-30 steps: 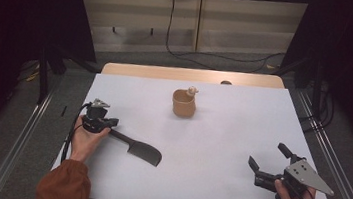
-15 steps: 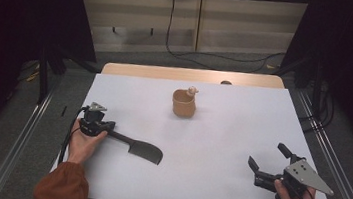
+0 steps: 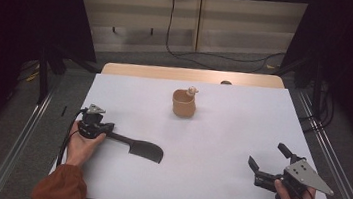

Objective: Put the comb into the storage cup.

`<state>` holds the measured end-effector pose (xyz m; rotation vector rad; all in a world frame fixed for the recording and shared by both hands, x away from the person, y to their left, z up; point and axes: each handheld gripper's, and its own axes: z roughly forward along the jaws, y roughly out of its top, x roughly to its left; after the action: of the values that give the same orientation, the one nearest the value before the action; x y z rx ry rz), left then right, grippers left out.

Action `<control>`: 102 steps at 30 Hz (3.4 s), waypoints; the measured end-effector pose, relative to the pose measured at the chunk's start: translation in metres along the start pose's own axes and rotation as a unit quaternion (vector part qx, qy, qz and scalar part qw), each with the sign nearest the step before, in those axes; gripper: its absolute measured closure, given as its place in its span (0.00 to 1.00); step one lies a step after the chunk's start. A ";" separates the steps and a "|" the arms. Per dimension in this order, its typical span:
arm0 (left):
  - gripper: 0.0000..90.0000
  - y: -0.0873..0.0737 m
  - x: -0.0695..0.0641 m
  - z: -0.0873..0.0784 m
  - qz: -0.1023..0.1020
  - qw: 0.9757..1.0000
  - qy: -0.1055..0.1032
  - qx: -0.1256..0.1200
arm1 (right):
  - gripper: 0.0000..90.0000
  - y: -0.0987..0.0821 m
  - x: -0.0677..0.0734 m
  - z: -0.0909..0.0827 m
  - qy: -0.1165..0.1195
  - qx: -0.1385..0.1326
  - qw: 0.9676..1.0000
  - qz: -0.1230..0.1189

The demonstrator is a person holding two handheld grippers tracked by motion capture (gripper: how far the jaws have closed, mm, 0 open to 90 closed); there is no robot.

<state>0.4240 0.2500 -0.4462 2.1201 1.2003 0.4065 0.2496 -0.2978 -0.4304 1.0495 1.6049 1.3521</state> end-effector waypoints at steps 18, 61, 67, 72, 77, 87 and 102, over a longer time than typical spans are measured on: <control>1.00 -0.001 0.006 -0.009 -0.010 1.000 0.001 -0.009 | 0.00 0.000 0.000 0.001 0.000 0.002 1.000 0.001; 1.00 -0.019 0.006 -0.022 0.005 1.000 -0.018 0.011 | 0.00 0.000 0.000 0.001 -0.002 0.001 1.000 0.001; 1.00 -0.025 0.008 -0.025 -0.007 1.000 -0.029 0.004 | 0.00 0.000 0.000 0.001 -0.001 0.001 1.000 0.001; 1.00 -0.026 0.007 -0.027 0.005 1.000 -0.026 0.008 | 0.00 0.000 0.000 0.001 -0.001 0.001 1.000 0.001; 1.00 -0.028 0.006 -0.029 0.003 1.000 -0.028 0.005 | 0.00 0.000 0.000 0.001 -0.002 0.001 1.000 0.001; 1.00 -0.031 0.005 -0.032 0.006 0.999 -0.032 0.008 | 0.00 0.000 0.000 0.001 -0.001 0.001 1.000 0.001; 1.00 -0.037 0.001 -0.039 -0.004 0.999 -0.038 0.013 | 0.00 0.000 0.000 0.001 -0.002 0.001 1.000 0.001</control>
<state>0.3795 0.2796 -0.4429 2.1321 1.1769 0.3046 0.2506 -0.2975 -0.4303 1.0555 1.6039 1.3496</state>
